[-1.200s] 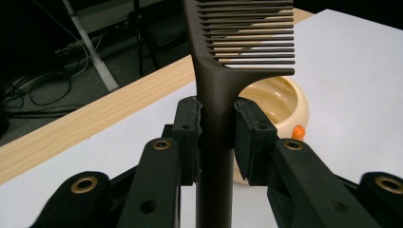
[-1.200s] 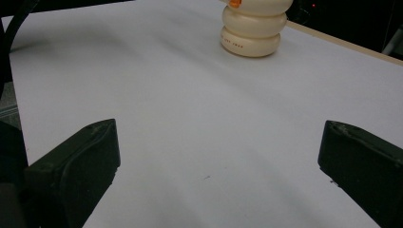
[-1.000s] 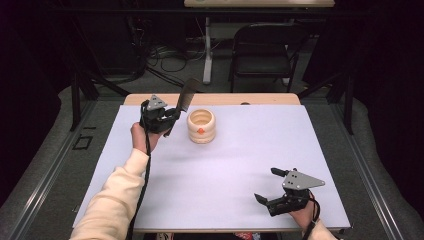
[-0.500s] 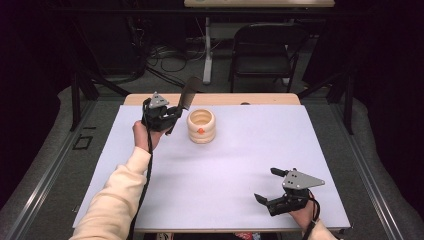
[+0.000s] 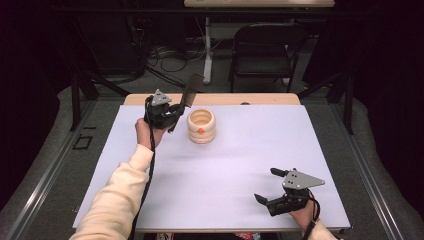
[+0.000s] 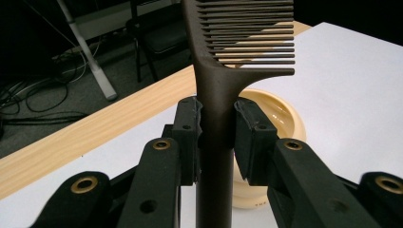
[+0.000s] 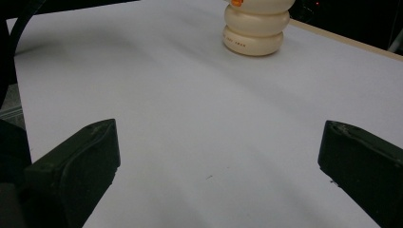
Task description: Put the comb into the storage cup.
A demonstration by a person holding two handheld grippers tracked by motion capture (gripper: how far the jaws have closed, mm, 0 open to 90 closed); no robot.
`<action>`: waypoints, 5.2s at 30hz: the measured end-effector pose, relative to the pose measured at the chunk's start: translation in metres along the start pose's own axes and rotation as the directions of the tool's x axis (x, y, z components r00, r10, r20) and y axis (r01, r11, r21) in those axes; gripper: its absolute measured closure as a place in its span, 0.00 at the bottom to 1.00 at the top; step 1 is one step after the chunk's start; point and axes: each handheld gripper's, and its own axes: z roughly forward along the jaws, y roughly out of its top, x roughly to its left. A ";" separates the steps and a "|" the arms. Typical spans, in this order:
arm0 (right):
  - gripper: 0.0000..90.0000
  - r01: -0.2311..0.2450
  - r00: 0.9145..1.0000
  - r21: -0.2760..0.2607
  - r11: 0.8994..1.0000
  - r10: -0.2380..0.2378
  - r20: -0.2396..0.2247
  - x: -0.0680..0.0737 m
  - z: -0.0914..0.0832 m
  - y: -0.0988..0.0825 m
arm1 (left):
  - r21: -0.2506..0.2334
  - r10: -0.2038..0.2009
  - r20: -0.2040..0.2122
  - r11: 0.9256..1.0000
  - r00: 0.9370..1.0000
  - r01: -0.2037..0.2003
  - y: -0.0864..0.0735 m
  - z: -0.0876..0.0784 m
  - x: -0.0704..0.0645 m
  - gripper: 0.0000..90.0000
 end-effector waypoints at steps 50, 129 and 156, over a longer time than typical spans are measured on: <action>0.00 0.000 1.000 0.003 1.000 0.000 -0.003 0.000 0.000 0.000 | -0.066 -0.022 -0.014 0.998 1.000 0.021 0.020 0.016 -0.004 0.80; 0.00 -0.001 1.000 0.007 1.000 0.001 -0.003 0.000 0.000 0.000 | -0.204 -0.088 -0.023 0.976 0.996 0.082 0.034 0.045 -0.017 0.80; 0.00 -0.008 1.000 0.007 1.000 0.008 -0.006 0.000 -0.001 0.000 | -0.228 -0.103 -0.013 0.969 0.995 0.097 0.031 0.061 -0.023 0.80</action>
